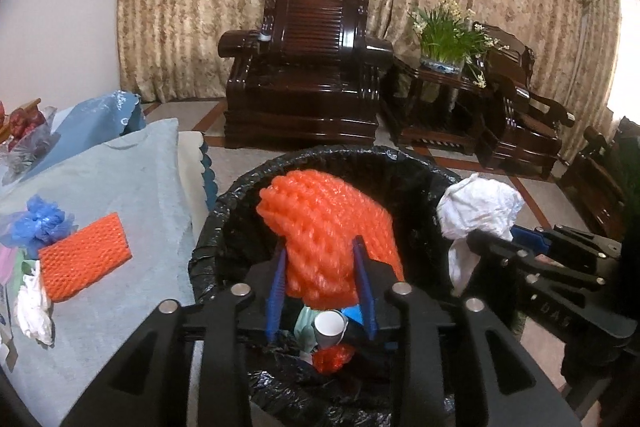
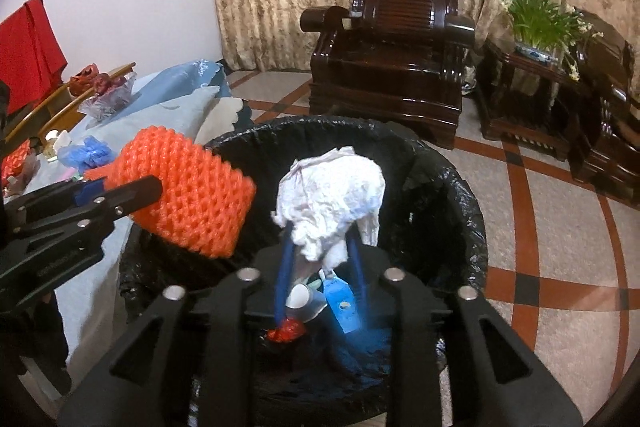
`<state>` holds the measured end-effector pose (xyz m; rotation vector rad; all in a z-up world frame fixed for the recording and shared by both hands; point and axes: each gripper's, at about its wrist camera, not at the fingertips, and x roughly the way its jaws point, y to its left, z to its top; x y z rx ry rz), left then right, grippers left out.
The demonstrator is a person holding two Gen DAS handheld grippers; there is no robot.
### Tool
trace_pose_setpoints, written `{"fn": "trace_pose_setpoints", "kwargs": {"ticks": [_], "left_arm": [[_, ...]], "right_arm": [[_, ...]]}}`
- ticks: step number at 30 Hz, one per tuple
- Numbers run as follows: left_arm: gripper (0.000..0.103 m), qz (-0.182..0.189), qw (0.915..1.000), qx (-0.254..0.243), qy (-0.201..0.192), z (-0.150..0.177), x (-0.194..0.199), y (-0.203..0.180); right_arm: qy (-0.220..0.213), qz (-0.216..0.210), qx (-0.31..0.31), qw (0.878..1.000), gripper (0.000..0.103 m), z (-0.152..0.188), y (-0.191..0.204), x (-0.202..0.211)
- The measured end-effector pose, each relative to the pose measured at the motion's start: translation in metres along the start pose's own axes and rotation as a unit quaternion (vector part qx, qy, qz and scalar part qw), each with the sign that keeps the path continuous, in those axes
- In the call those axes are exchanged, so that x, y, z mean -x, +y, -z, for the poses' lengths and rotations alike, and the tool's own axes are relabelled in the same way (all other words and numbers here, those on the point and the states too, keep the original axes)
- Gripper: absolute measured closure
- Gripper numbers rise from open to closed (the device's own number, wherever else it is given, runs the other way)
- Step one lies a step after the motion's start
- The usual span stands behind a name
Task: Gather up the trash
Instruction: 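Carry mesh sleeve and tissue over the black bin and open both tools, then move both open tools back over the remaining trash on the table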
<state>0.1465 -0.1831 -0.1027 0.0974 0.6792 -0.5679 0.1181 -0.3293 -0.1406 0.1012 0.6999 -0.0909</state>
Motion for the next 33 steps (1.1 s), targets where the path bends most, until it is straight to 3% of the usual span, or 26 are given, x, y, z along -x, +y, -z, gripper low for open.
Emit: {"fn": "trace_pose_setpoints", "kwargs": {"ticks": [2,6,7,10,14,17,26,33], "left_arm": [[0.057,0.004,1.0000,0.003,0.001,-0.001,0.000,0.000],[0.048,0.008,0.9999,0.008,-0.001,0.000,0.004,0.002],[0.044,0.007,0.9999,0.009,-0.002,-0.001,0.005,0.003],[0.033,0.000,0.9998,0.013,-0.011,-0.002,0.013,0.008],[0.017,-0.018,0.9992,0.020,-0.030,-0.002,0.030,0.021],[0.012,-0.042,0.9976,0.027,-0.047,-0.001,0.048,0.036],[0.010,-0.116,0.9886,0.062,-0.074,0.014,0.096,0.095],[0.009,-0.197,0.9733,0.088,-0.079,0.040,0.133,0.150]], "right_arm": [[-0.001,0.006,-0.002,1.000,0.059,0.000,-0.001,0.001],[-0.006,0.017,-0.002,1.000,0.042,0.001,-0.002,0.004],[-0.007,0.020,-0.002,1.000,0.030,0.001,-0.003,0.004],[-0.025,0.024,0.000,0.999,0.010,0.001,0.000,0.013],[-0.038,0.012,-0.005,0.999,0.006,-0.004,0.006,0.020],[-0.050,-0.002,-0.008,0.999,0.006,-0.009,0.015,0.026],[-0.067,-0.055,0.017,0.996,0.006,-0.029,0.071,0.028],[-0.066,-0.104,0.060,0.990,0.006,-0.039,0.136,0.017]]}}
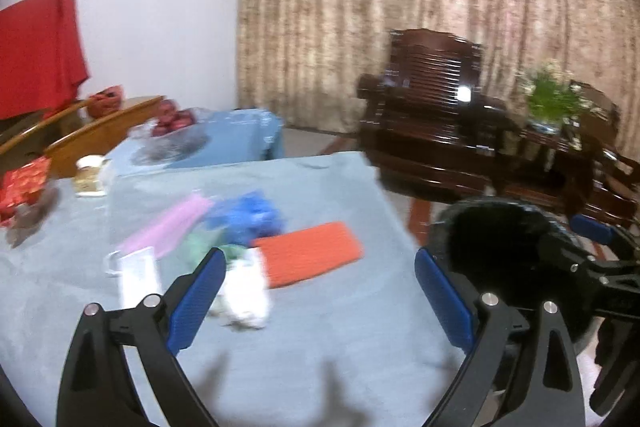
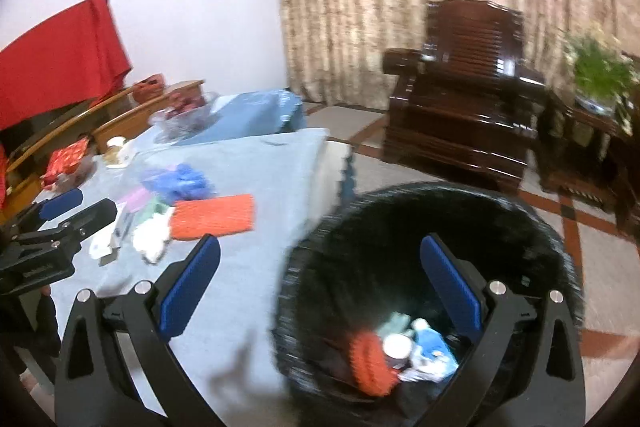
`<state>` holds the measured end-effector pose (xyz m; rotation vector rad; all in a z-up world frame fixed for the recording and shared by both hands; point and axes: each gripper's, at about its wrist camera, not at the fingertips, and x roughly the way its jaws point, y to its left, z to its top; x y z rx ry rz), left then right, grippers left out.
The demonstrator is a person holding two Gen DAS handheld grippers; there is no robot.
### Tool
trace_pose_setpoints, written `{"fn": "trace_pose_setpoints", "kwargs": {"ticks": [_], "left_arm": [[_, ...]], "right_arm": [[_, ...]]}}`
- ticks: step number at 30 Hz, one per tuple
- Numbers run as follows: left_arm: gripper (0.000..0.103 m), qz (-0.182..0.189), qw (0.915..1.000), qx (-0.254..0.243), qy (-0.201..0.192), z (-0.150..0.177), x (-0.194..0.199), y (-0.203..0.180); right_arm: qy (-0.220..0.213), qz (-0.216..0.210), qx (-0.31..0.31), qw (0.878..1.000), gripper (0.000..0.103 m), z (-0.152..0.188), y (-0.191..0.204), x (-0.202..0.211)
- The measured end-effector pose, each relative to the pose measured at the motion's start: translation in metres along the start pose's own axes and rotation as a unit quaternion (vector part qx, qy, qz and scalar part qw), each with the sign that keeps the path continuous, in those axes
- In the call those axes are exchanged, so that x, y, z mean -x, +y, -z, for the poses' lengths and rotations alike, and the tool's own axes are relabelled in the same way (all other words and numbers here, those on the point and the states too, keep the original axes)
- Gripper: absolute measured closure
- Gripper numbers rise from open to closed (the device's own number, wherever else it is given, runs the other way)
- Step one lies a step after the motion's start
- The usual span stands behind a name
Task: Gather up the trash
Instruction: 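Move both open tools back over the remaining trash on the table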
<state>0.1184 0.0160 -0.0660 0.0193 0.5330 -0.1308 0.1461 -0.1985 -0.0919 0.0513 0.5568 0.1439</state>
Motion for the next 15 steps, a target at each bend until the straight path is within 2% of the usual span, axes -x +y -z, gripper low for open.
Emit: {"fn": "trace_pose_setpoints", "kwargs": {"ticks": [9,15], "left_arm": [[0.009,-0.086,0.9957,0.033,0.005,0.017,0.004,0.077],[0.009,-0.122,0.9909,0.052,0.023,0.033,-0.007,0.118]], "right_arm": [[0.003,-0.056,0.037,0.998,0.006,-0.012,0.074,-0.036],[0.013,-0.077,0.056,0.995,0.006,-0.014,0.114,-0.066]]}}
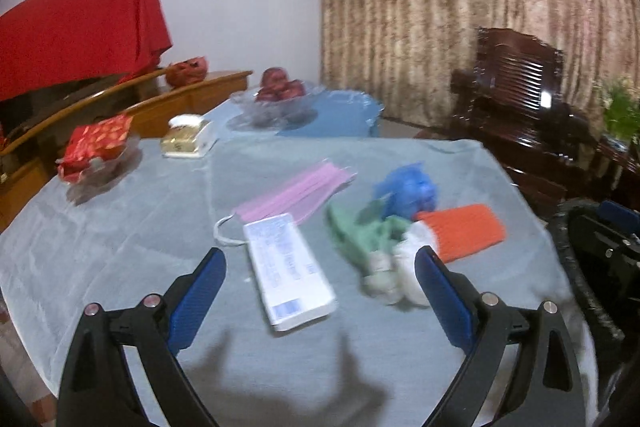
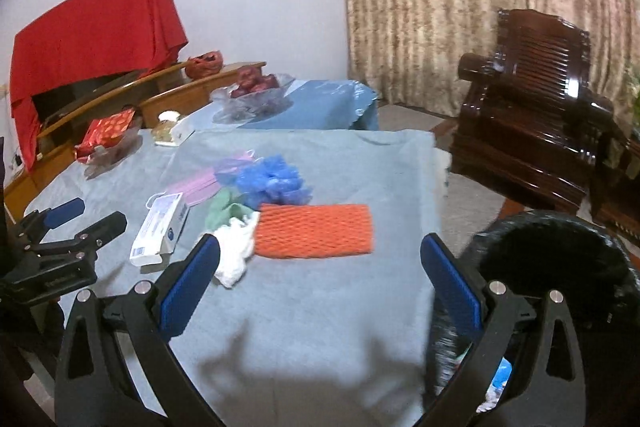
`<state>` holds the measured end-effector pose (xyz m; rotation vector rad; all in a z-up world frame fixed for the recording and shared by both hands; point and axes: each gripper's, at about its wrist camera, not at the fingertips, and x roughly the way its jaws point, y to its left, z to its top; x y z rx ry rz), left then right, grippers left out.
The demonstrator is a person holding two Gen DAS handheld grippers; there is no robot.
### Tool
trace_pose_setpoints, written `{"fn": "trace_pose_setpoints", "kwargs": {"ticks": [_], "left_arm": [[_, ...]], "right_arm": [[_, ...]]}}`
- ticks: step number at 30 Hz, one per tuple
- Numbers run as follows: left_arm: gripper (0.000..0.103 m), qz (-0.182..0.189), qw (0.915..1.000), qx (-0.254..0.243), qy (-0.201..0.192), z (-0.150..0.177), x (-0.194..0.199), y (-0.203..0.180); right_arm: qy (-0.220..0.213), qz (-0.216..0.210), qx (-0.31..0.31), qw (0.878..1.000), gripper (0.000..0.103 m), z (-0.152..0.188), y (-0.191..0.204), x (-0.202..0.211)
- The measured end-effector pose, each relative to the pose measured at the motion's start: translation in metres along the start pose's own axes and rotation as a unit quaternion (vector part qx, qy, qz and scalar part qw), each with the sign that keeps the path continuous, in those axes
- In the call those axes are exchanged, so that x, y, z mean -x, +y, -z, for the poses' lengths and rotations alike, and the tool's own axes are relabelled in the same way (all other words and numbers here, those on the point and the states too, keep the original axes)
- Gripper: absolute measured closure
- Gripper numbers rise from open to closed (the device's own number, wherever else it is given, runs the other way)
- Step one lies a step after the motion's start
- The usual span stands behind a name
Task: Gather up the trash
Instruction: 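Move both open tools back over the remaining trash on the table, then grasp the white box with the left tool while the right grasps the white cloth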
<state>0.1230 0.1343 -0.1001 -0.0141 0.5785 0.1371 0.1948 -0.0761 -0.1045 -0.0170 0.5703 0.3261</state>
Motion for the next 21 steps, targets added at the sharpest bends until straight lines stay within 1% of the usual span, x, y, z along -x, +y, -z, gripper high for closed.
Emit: {"fn": "trace_pose_setpoints", "kwargs": {"ticks": [6,10,17,21], "left_arm": [[0.009,-0.013,0.9995,0.017,0.023,0.007,-0.028,0.020],[0.009,-0.015,0.9989,0.025,0.035,0.007,-0.046,0.022],[0.009,-0.023,0.9965,0.045,0.067,0.006,-0.082,0.026],[0.009,-0.029,0.9949,0.048,0.083,0.008,-0.096,0.028]], "right_arm": [[0.017,-0.005,0.003,1.000,0.006,0.002,0.015,-0.029],[0.030,-0.004,0.003,1.000,0.006,0.005,0.019,-0.044],[0.040,0.001,0.010,0.999,0.006,0.008,0.018,-0.059],[0.046,-0.003,0.009,0.999,0.006,0.008,0.019,-0.068]]}}
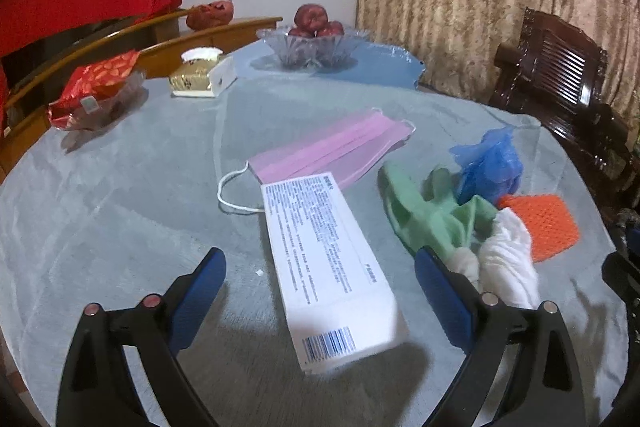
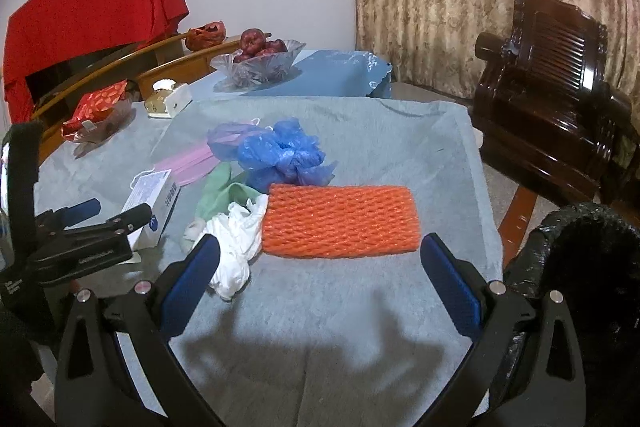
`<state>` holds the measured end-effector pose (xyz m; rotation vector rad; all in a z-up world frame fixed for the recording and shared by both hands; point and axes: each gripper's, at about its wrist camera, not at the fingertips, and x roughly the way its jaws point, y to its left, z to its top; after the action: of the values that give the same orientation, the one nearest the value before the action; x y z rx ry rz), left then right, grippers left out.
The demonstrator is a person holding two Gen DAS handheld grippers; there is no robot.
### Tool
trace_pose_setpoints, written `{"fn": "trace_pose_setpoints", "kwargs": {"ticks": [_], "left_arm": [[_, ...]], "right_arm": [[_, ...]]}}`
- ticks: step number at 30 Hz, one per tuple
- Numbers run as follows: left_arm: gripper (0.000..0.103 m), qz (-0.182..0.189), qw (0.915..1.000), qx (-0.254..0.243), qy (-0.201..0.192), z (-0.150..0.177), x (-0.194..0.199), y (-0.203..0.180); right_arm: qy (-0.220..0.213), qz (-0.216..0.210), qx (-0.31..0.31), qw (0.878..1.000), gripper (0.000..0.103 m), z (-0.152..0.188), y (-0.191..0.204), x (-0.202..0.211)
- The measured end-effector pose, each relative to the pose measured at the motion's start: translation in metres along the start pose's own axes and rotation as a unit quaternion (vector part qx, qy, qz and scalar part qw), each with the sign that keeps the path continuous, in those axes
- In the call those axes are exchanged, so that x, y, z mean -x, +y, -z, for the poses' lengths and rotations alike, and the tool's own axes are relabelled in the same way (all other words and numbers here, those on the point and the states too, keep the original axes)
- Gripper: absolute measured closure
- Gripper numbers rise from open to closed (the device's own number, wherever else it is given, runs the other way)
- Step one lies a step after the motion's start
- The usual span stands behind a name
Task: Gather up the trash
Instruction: 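Grasp the white box with the left tool while the right grasps the white cloth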
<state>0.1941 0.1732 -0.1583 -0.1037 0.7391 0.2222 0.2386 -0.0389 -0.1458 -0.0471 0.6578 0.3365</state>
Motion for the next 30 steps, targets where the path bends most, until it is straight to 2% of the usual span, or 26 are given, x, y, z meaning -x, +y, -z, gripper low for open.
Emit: {"fn": "trace_pose_setpoints", "kwargs": {"ticks": [8,9,11,14,23,30], "left_arm": [[0.013,0.003,0.9994,0.007,0.034,0.001,-0.022,0.002],[0.017,0.007,0.9993,0.007,0.037,0.001,-0.023,0.002],[0.036,0.019,0.9988,0.008,0.046,0.002,-0.026,0.002],[0.044,0.029,0.9984,0.010,0.046,0.003,-0.025,0.002],[0.049,0.044,0.9983,0.026,0.027,0.006,0.003,0.014],[0.049,0.048,0.9977,0.020,0.043,0.017,0.010,0.019]], "right_arm": [[0.009,-0.015,0.010,1.000,0.006,0.000,0.013,-0.013],[0.011,-0.017,0.012,1.000,0.006,0.000,0.014,-0.014],[0.013,-0.021,0.015,1.000,0.006,-0.001,0.017,-0.016],[0.016,-0.025,0.017,0.999,0.006,-0.001,0.021,-0.018],[0.031,-0.044,0.026,0.998,0.006,0.000,0.042,-0.030],[0.057,-0.050,0.029,0.997,0.008,0.006,0.055,-0.048]]}}
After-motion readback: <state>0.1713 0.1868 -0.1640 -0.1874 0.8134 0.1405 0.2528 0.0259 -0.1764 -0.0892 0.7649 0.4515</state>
